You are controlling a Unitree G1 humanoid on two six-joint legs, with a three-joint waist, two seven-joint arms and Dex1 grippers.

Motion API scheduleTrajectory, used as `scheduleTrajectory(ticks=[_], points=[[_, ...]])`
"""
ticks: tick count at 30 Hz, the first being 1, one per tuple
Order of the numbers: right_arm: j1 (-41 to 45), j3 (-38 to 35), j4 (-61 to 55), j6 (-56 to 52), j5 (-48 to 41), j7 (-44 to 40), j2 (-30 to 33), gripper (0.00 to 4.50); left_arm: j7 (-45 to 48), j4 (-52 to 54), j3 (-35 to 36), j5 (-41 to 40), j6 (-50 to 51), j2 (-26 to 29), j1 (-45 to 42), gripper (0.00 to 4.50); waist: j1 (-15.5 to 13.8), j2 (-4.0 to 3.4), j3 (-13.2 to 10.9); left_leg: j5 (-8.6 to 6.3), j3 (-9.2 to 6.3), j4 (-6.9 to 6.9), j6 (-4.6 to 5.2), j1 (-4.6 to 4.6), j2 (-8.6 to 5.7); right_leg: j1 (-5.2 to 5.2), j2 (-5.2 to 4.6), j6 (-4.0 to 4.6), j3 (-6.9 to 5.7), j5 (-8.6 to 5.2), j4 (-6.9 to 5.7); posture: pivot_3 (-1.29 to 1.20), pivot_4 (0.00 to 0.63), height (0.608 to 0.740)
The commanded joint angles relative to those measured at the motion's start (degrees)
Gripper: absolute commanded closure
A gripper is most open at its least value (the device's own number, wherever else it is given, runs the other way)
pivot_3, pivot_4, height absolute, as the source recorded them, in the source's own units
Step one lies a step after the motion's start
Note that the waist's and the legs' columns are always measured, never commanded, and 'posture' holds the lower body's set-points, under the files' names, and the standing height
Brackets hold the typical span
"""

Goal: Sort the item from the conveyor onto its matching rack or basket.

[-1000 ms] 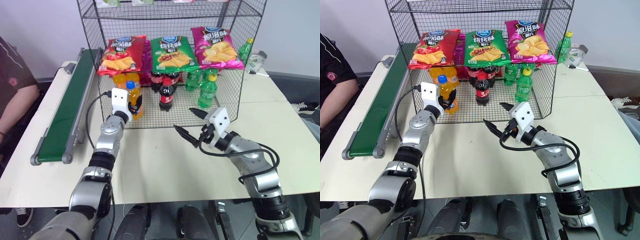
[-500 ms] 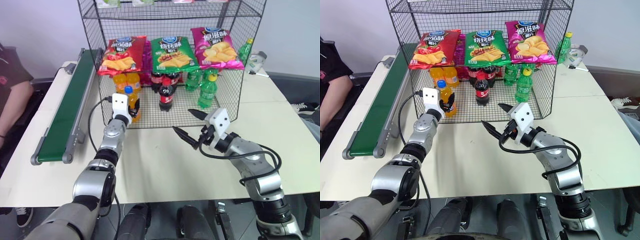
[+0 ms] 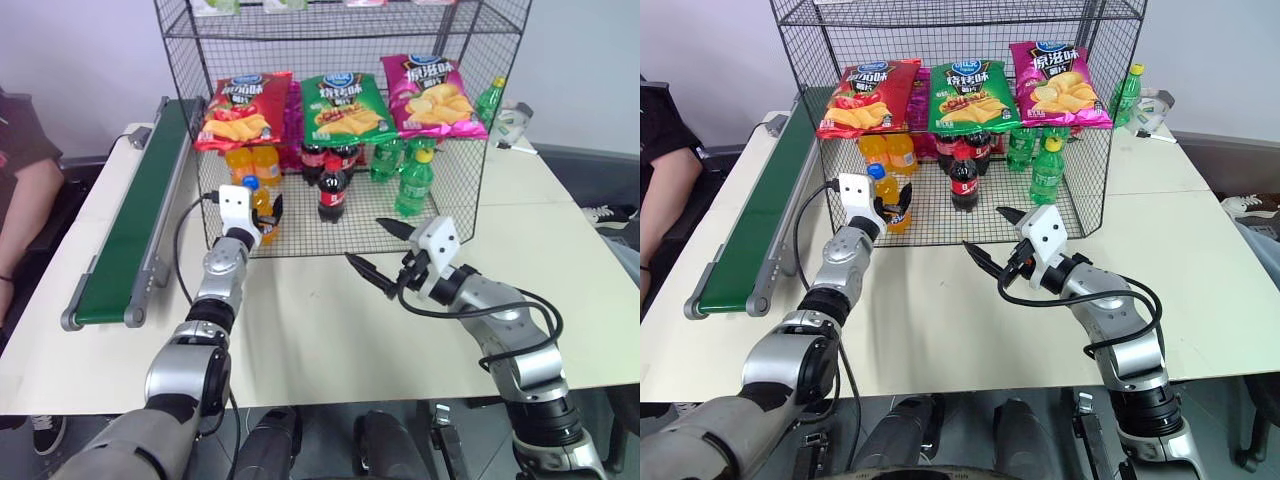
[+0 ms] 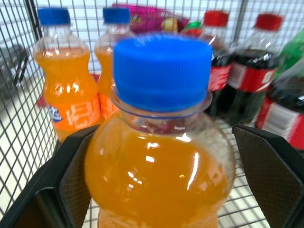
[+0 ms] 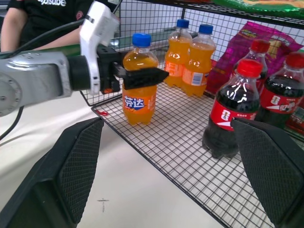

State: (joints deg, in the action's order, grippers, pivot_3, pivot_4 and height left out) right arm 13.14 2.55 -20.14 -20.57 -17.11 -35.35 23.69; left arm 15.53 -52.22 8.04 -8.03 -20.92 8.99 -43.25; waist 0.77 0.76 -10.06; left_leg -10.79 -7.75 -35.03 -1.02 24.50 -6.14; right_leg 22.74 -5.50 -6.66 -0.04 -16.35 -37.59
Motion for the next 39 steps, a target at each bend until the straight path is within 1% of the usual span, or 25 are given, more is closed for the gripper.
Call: scheduleTrajectory(ticks=[1,6,9,11,13,15,17,20,23,24,27,30,39], points=[[-0.4,-0.7,-3.1,0.2,-0.9,-0.1,0.5,0.0,0.2,11.8,0.3,-0.2,1.8,2.1,4.4,0.06,0.1,0.0,0.0,0.0,0.0,0.01,0.0,0.0,0.01,0.01,0.0,0.0,0.01,0.0,-0.01,0.0,0.15,0.74],[-0.4,-0.7,-3.0,0.0,-1.0,-0.4,0.7,0.0,1.2,30.5,0.3,-1.9,9.7,4.6,13.9,0.06,-0.1,-0.02,0.0,0.0,0.0,-0.02,0.0,0.0,0.02,0.01,-0.01,0.01,0.04,0.0,-0.04,0.0,0.15,0.74],[-0.4,-0.7,-3.0,-0.2,-1.2,-0.9,1.0,0.0,0.6,38.3,1.0,-2.4,14.0,6.0,18.2,0.06,-0.3,-0.03,0.0,0.0,-0.01,-0.02,0.0,-0.01,0.01,0.0,-0.01,0.02,0.04,0.0,-0.04,0.0,0.15,0.74],[-0.4,-0.7,-3.0,-0.3,-1.2,-1.2,1.2,0.0,1.1,44.0,1.6,-3.3,18.6,7.9,21.0,0.06,-0.3,-0.03,0.0,0.0,-0.02,-0.04,0.0,-0.02,0.01,-0.03,-0.01,0.02,0.03,0.0,-0.04,0.0,0.15,0.74],[-0.5,-0.8,-3.2,-0.4,-1.3,-1.4,1.3,0.0,1.4,47.9,1.6,-4.0,22.1,9.1,22.7,0.06,-0.2,-0.04,0.0,0.0,-0.01,-0.04,0.0,-0.02,0.01,-0.02,-0.03,0.02,0.03,-0.01,-0.04,0.0,0.15,0.74],[-0.4,-1.2,-3.0,-1.0,-1.8,-2.2,2.1,0.0,5.4,55.3,3.2,-8.1,28.4,13.2,26.8,0.06,-0.1,-0.05,0.0,0.0,-0.02,-0.01,0.0,-0.02,0.02,0.0,-0.02,0.03,0.03,-0.01,-0.04,0.0,0.15,0.74],[-0.2,-1.8,-2.5,-1.5,-2.4,-3.1,3.2,0.0,9.0,60.6,6.4,-11.9,33.7,18.1,31.1,0.06,0.2,-0.06,0.0,-0.01,0.0,0.02,0.0,-0.03,0.05,0.01,-0.05,0.04,0.07,-0.01,-0.03,0.0,0.15,0.74],[0.4,-3.4,-1.3,-2.7,-3.8,-4.3,4.9,0.0,11.8,63.3,10.1,-15.0,38.4,23.1,35.2,0.06,0.0,-0.13,0.0,-0.01,0.0,0.09,0.0,-0.04,0.11,0.05,-0.05,0.06,0.08,-0.02,-0.03,0.0,0.15,0.74],[0.1,-5.3,-0.2,-3.8,-5.1,-5.8,7.0,0.0,13.3,63.8,12.3,-16.4,40.3,25.4,37.4,0.06,-0.6,-0.14,0.0,-0.03,-0.03,0.06,0.0,-0.05,0.1,0.02,-0.07,0.09,0.07,-0.04,0.0,0.0,0.15,0.74],[0.0,-6.0,0.1,-4.1,-5.5,-6.1,7.7,0.0,13.5,63.6,12.9,-16.6,40.6,25.8,37.7,0.06,-0.9,-0.14,0.0,-0.04,-0.05,0.01,0.03,-0.07,0.08,0.05,-0.09,0.23,0.06,-0.12,0.08,0.0,0.15,0.74],[-1.0,-8.1,0.9,-4.8,-6.4,-7.5,10.3,0.0,14.8,63.0,14.1,-17.2,41.3,26.8,39.0,0.06,-1.6,-0.14,0.0,-0.05,-0.04,-0.02,0.04,-0.06,0.08,0.02,-0.1,0.28,0.07,-0.14,0.25,0.0,0.15,0.74],[-2.0,-9.5,1.4,-4.7,-6.7,-8.1,11.8,0.0,15.5,63.2,14.0,-17.4,41.9,26.8,39.7,0.06,-1.5,-0.14,0.0,-0.06,-0.03,-0.01,0.05,-0.06,0.08,0.0,-0.12,0.29,0.08,-0.14,0.27,0.0,0.15,0.74],[-2.8,-10.0,1.1,-4.3,-6.5,-7.7,11.8,0.0,16.3,63.8,13.6,-16.8,42.3,26.2,40.6,0.06,-1.4,-0.15,0.0,-0.06,-0.01,0.05,0.04,-0.05,0.14,-0.1,-0.11,0.28,0.1,-0.13,0.25,0.0,0.15,0.74]])
